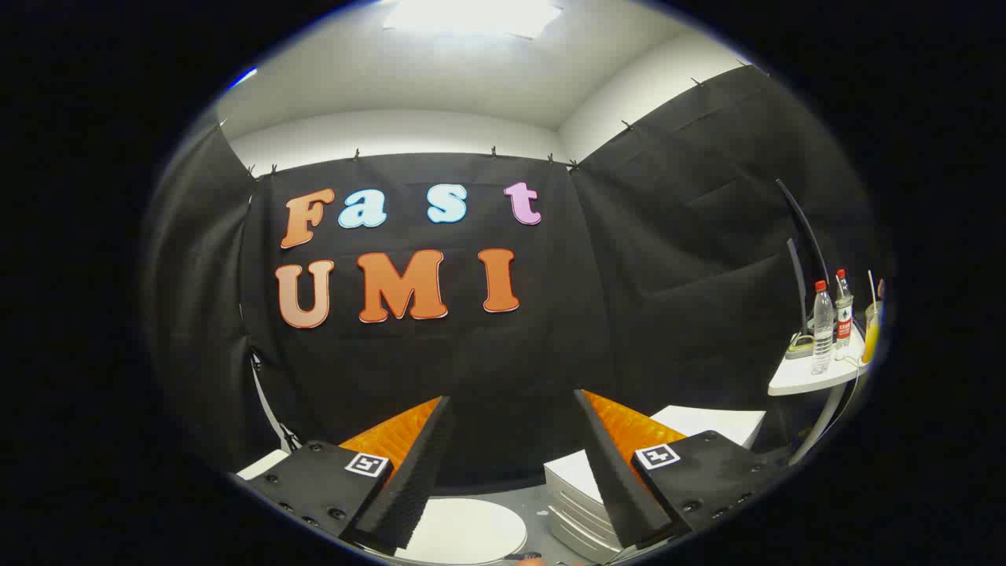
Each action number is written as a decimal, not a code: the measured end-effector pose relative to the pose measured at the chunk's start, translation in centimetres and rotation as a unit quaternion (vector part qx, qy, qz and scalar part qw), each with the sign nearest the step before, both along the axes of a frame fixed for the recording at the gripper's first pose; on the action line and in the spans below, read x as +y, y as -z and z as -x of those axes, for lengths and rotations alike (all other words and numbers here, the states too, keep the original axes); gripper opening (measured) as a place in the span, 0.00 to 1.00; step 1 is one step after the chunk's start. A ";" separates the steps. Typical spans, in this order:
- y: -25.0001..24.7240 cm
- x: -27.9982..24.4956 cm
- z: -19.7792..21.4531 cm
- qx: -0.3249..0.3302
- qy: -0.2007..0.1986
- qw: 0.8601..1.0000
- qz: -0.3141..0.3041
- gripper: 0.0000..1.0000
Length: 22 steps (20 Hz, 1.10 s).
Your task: Open the toilet lid.
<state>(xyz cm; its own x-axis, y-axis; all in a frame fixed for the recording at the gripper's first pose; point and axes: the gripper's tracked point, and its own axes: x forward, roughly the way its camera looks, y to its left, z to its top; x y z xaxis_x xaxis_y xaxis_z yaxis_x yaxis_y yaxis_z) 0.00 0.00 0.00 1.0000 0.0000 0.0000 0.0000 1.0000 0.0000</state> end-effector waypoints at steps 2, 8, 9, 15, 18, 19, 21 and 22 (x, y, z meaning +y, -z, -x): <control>0.2 0.2 -0.1 0.002 -0.001 1.000 0.008 0.98; 1.6 0.6 -0.5 0.023 -0.011 1.000 0.014 0.98; 1.7 0.7 -0.5 0.023 -0.013 1.000 0.015 0.98; 1.2 1.0 -0.4 0.012 -0.019 1.000 0.017 0.98; 2.1 0.8 -0.6 0.021 -0.023 0.999 0.016 0.98; 2.6 0.7 -0.7 0.024 -0.022 0.999 0.014 0.98; 3.5 0.4 -0.9 0.030 -0.023 0.999 0.007 0.98; 4.2 0.3 -1.1 0.034 -0.023 0.999 0.002 0.98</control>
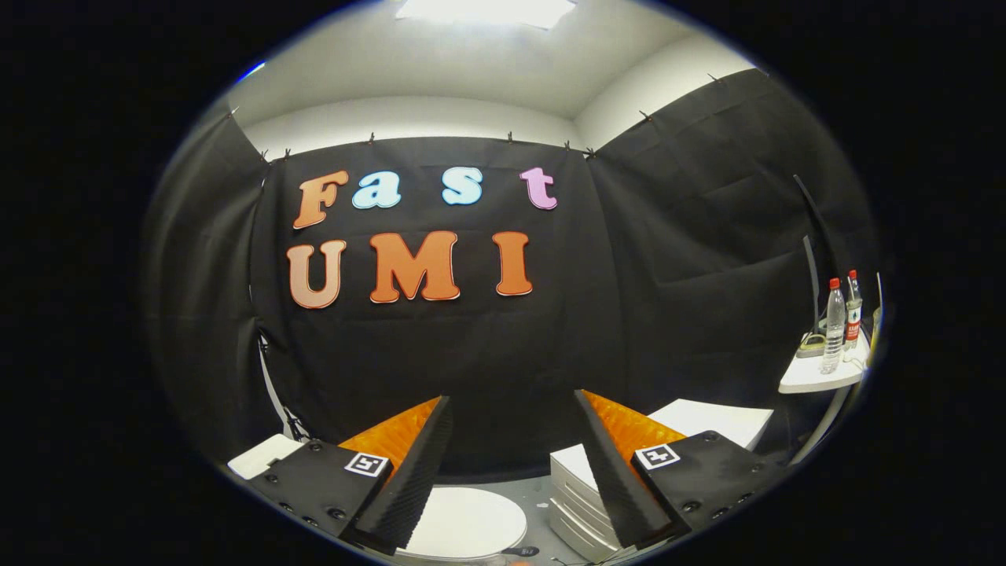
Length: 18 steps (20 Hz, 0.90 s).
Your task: Open the toilet lid.
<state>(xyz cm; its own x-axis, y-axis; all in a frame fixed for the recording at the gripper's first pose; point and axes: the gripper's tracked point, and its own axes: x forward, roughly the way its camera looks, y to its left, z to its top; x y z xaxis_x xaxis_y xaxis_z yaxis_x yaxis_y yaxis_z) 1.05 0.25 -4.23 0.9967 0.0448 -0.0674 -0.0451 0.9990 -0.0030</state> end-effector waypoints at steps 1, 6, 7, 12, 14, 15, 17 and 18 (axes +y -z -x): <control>0.9 -0.2 -0.2 0.006 0.001 1.000 -0.006 0.98; 5.5 -1.5 -1.0 0.028 0.006 0.998 -0.049 0.98; 6.6 -1.7 -1.0 0.033 0.007 0.998 -0.056 0.98; 13.8 -3.2 -0.8 0.067 0.015 0.992 -0.107 0.98; 18.0 -3.9 -0.4 0.099 0.026 0.987 -0.125 0.98; 20.2 -4.3 0.0 0.113 0.032 0.985 -0.125 0.98; 24.7 -5.0 0.9 0.146 0.041 0.982 -0.112 0.98; 26.8 -5.2 1.3 0.161 0.044 0.980 -0.109 0.98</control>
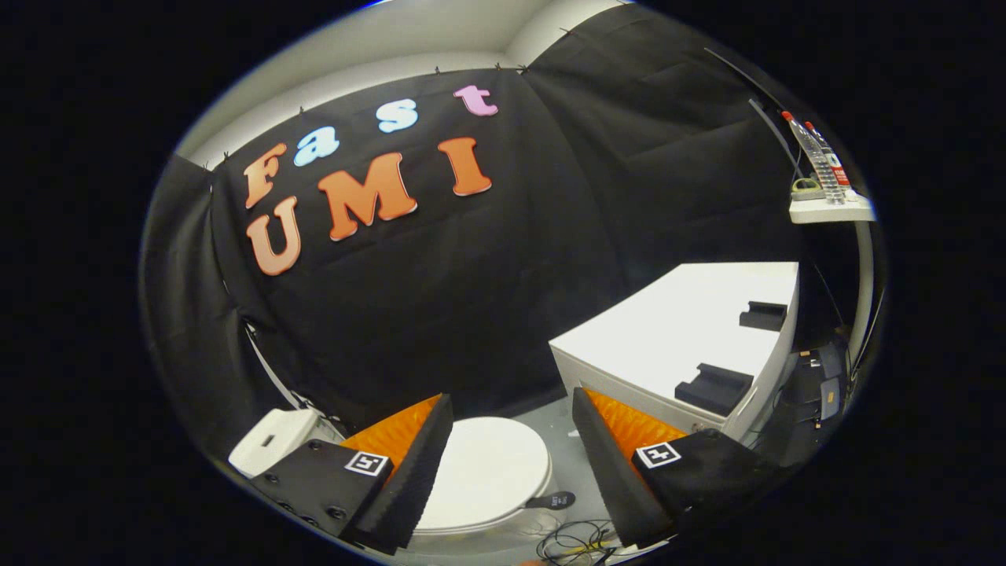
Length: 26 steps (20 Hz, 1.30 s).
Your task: Open the toilet lid.
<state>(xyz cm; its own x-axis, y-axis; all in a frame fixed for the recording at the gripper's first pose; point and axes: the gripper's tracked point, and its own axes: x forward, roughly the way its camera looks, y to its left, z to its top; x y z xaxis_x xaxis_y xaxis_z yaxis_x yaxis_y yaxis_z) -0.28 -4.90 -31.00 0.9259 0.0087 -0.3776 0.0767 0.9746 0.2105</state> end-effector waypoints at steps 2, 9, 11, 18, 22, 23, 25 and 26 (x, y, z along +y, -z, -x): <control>4.1 -0.4 0.7 0.036 0.004 0.999 -0.007 0.99; 15.1 -1.7 2.7 0.123 0.037 0.990 -0.054 0.99; 17.2 -2.1 2.9 0.138 0.046 0.987 -0.068 0.99; 22.8 -3.0 2.6 0.166 0.096 0.971 -0.144 0.99; 24.4 -2.2 4.0 0.191 0.109 0.948 -0.230 0.98; 24.5 -2.3 4.0 0.193 0.114 0.942 -0.251 0.98; 25.1 -2.1 4.4 0.198 0.125 0.928 -0.291 0.97; 25.1 -1.6 5.0 0.207 0.123 0.919 -0.313 0.94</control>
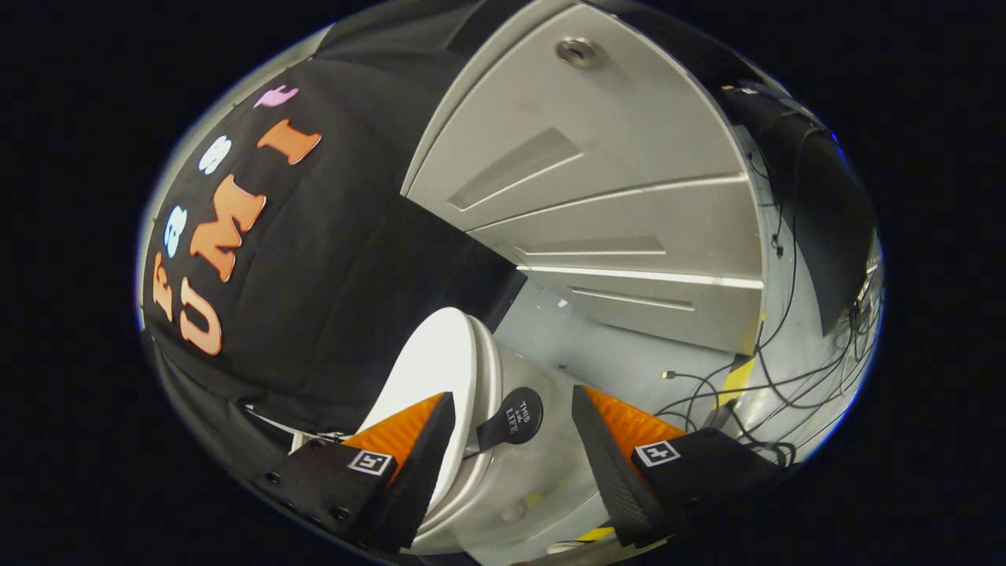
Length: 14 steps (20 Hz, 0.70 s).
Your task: Open the toilet lid.
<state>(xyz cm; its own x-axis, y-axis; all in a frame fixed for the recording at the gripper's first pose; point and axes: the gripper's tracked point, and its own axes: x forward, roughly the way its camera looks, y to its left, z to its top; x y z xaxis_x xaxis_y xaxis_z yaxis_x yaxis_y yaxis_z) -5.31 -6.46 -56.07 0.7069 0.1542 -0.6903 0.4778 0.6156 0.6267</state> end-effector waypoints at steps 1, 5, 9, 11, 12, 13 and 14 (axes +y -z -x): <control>-0.2 0.0 0.1 -0.001 0.009 1.000 -0.016 0.91; 1.3 -0.4 -0.5 0.003 0.045 0.997 -0.063 0.79; 1.7 0.2 -1.1 -0.004 0.058 0.992 -0.111 0.72; 1.8 0.1 -1.1 -0.003 0.070 0.990 -0.119 0.31; 1.6 0.2 -0.9 -0.003 0.073 0.989 -0.126 0.29; 1.6 0.1 -0.5 -0.001 0.073 0.989 -0.129 0.26; 1.4 0.1 -0.7 -0.002 0.082 0.987 -0.138 0.24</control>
